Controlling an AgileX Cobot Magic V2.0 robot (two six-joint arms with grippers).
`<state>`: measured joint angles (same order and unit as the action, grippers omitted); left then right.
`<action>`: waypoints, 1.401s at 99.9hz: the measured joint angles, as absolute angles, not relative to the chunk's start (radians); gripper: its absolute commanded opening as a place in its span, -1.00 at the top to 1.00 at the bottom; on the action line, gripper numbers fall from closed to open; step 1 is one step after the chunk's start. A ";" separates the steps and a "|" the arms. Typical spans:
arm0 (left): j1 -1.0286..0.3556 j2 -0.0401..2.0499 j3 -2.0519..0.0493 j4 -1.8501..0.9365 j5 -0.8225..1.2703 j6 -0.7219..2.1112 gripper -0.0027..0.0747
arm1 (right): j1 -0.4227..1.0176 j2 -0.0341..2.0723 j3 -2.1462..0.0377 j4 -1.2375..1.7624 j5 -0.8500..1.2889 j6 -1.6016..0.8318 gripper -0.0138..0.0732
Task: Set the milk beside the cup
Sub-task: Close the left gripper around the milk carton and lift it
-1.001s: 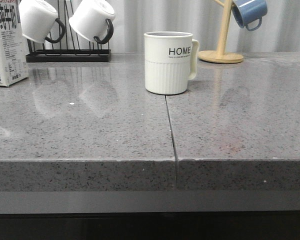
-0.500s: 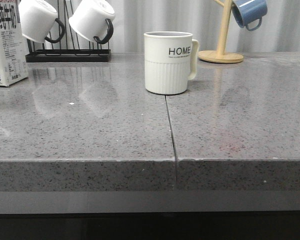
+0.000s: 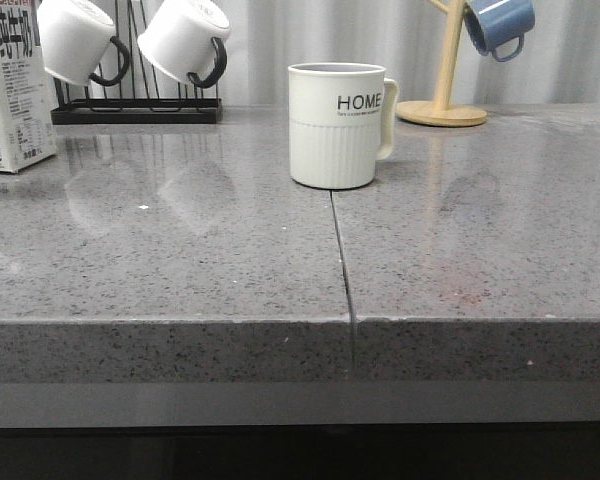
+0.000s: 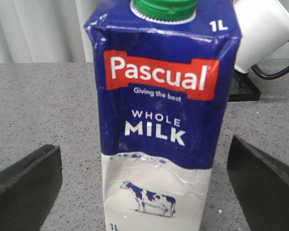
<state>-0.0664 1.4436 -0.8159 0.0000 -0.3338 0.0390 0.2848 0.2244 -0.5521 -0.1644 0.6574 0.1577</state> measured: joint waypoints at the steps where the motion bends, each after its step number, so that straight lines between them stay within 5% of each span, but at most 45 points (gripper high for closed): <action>1: -0.066 1.448 -0.816 0.000 -0.334 0.039 -0.80 | 0.285 0.224 -0.552 -0.164 0.657 0.158 0.81; 40: -0.066 1.567 -0.925 -0.005 -0.370 0.039 -0.74 | 0.285 0.224 -0.552 -0.162 0.657 0.158 0.81; 66: -0.066 1.586 -0.933 -0.005 -0.407 0.039 0.02 | 0.285 0.224 -0.552 -0.162 0.657 0.158 0.81; 92: -0.066 1.587 -0.933 -0.005 -0.407 0.039 0.45 | 0.285 0.224 -0.552 -0.162 0.657 0.158 0.81; 140: -0.115 1.566 -0.934 -0.005 -0.356 0.043 0.59 | 0.285 0.224 -0.552 -0.162 0.657 0.158 0.81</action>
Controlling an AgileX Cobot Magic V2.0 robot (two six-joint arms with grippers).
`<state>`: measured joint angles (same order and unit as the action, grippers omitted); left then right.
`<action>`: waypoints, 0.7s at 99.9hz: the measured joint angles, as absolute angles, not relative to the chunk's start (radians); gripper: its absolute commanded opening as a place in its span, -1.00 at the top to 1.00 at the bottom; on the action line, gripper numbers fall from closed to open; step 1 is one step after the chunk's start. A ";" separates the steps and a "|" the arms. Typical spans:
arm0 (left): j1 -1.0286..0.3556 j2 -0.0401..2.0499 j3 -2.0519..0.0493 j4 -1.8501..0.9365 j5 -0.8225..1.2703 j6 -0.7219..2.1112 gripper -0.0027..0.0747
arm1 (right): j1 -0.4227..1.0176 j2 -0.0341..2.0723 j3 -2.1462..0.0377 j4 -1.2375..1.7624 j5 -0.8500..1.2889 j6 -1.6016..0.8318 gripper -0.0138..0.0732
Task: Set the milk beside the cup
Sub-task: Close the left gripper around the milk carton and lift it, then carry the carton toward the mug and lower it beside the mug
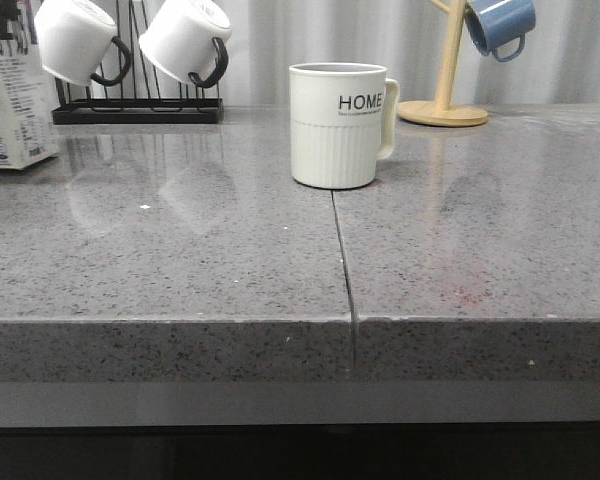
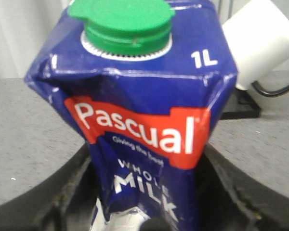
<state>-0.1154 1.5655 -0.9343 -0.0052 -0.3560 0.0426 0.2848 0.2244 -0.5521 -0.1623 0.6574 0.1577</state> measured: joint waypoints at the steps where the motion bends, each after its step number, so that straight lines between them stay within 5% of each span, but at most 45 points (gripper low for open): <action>1: -0.118 1.564 -0.934 -0.005 -0.350 0.043 0.59 | 0.285 0.224 -0.552 -0.162 0.657 0.158 0.81; 70: -0.446 1.506 -0.934 -0.037 -0.327 0.043 0.59 | 0.285 0.224 -0.552 -0.162 0.657 0.158 0.81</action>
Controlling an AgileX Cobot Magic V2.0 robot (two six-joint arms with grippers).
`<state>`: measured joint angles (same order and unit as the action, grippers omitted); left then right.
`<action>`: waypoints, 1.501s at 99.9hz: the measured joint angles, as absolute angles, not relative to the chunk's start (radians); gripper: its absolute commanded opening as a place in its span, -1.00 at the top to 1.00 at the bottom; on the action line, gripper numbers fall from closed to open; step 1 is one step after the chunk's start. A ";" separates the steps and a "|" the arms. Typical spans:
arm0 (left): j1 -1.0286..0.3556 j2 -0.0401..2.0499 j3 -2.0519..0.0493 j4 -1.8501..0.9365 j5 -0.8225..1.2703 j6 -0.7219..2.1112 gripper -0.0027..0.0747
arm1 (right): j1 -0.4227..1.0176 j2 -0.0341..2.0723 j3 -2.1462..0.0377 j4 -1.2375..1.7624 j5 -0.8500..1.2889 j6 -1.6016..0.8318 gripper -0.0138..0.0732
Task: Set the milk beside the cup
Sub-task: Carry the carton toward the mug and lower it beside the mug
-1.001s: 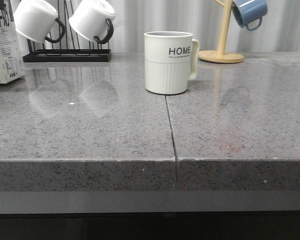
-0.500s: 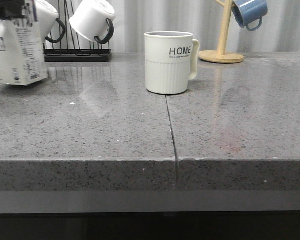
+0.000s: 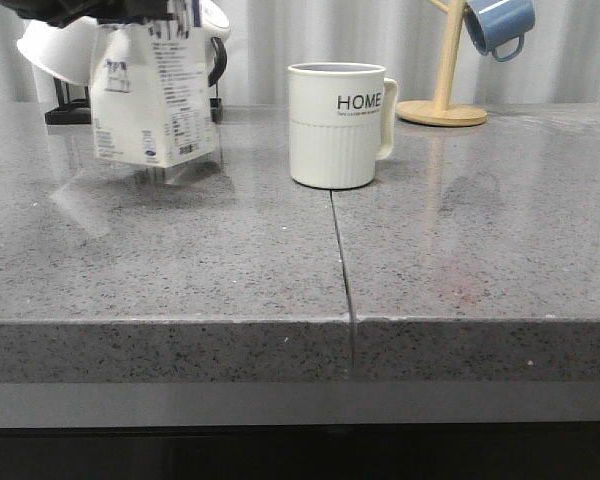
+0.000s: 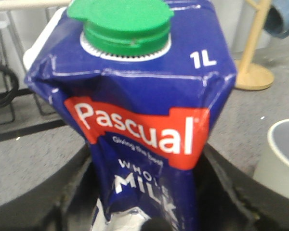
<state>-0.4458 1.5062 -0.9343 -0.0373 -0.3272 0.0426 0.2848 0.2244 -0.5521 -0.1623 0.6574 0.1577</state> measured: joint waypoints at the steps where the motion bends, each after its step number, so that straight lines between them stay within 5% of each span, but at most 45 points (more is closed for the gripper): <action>1: -0.449 1.506 -0.934 -0.040 -0.333 0.043 0.59 | 0.285 0.224 -0.552 -0.162 0.657 0.158 0.81; 79: -0.534 1.676 -1.053 -0.074 -0.384 0.053 0.54 | 0.285 0.224 -0.552 -0.162 0.657 0.158 0.81; 89: -0.534 1.677 -1.053 -0.074 -0.384 0.053 0.27 | 0.285 0.224 -0.552 -0.162 0.657 0.158 0.81; 101: -0.534 1.677 -1.053 -0.074 -0.384 0.054 -0.48 | 0.285 0.224 -0.552 -0.162 0.657 0.158 0.81; 108: -0.534 1.677 -1.053 -0.074 -0.382 0.054 -0.76 | 0.285 0.224 -0.552 -0.162 0.657 0.158 0.81; 150: -0.534 1.601 -1.050 -0.038 -0.189 0.055 -0.77 | 0.285 0.224 -0.552 -0.162 0.657 0.158 0.81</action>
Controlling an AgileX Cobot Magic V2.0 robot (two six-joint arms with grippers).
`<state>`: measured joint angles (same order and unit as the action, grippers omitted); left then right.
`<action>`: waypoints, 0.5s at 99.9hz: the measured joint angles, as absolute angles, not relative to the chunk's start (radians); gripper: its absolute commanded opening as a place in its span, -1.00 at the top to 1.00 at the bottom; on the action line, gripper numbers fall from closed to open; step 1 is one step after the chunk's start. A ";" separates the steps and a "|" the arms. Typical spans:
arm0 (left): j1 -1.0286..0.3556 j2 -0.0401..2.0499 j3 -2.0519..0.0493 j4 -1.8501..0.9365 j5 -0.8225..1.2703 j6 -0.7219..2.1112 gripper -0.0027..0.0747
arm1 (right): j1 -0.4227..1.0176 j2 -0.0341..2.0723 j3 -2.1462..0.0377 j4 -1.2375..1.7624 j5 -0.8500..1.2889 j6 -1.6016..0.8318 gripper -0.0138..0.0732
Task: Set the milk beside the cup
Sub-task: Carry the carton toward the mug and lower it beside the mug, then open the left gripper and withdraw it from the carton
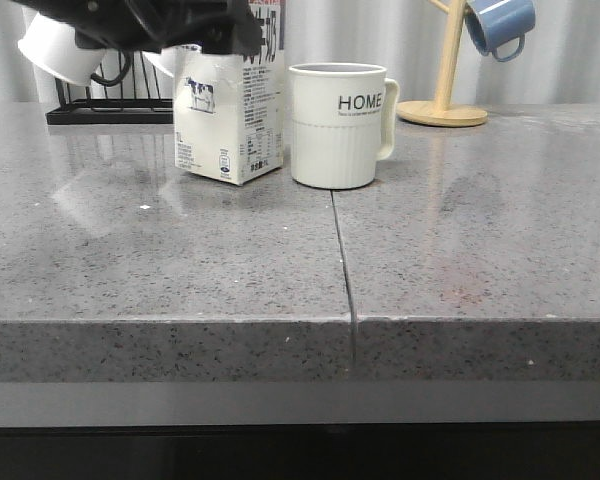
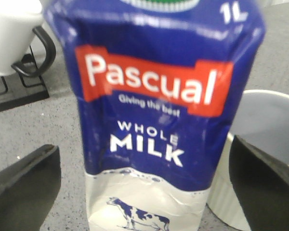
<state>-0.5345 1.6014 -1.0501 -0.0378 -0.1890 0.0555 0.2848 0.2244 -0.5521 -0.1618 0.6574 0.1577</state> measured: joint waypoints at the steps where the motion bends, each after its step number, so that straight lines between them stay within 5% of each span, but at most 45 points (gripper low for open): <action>1: -0.534 1.598 -1.051 -0.036 -0.186 0.055 -0.76 | 0.285 0.224 -0.552 -0.162 0.657 0.158 0.81; 21: -0.534 1.487 -1.000 -0.029 -0.182 0.055 -0.40 | 0.285 0.224 -0.552 -0.162 0.657 0.158 0.81; 43: -0.521 1.356 -0.953 -0.027 -0.135 0.055 0.90 | 0.285 0.224 -0.552 -0.162 0.657 0.158 0.81; 50: -0.492 1.311 -0.935 -0.020 -0.108 0.055 0.98 | 0.285 0.224 -0.552 -0.162 0.657 0.158 0.81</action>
<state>-0.4922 1.3107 -0.9354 -0.0201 -0.1078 0.0555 0.2848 0.2244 -0.5521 -0.1618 0.6574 0.1577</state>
